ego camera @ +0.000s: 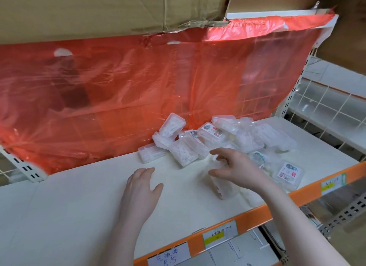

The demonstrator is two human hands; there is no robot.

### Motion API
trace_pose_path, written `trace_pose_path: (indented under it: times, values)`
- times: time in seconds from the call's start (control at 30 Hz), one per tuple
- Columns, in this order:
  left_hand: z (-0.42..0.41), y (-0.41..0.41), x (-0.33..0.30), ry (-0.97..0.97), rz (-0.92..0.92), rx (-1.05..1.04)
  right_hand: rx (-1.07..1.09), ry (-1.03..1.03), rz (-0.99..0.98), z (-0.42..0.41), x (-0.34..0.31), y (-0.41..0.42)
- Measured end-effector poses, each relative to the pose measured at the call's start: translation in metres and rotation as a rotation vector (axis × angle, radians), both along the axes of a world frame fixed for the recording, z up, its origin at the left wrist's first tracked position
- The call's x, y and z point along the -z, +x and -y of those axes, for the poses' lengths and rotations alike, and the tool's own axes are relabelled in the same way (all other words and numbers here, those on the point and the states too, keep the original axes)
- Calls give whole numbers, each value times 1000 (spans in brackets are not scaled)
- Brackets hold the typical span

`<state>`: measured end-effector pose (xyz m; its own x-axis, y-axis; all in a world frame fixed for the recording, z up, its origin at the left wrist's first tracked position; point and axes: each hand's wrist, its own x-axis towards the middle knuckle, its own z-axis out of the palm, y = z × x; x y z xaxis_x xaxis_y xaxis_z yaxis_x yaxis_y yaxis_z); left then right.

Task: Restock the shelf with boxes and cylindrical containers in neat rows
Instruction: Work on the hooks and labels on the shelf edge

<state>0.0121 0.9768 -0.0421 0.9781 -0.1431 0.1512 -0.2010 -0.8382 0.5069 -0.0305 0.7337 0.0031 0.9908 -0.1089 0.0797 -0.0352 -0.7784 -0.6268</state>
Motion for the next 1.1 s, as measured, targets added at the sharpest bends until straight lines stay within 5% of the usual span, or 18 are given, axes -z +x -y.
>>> trace_pose_path:
  times: [0.4,0.87,1.1]
  values:
    - [8,11,2,-5,6,82,-130,-294,-179,19,-18,-37]
    - [57,51,-29,102,137,297,8,-501,-71,3,-11,-39]
    - [93,74,-33,205,61,404,39,-489,-57,1,-9,-45]
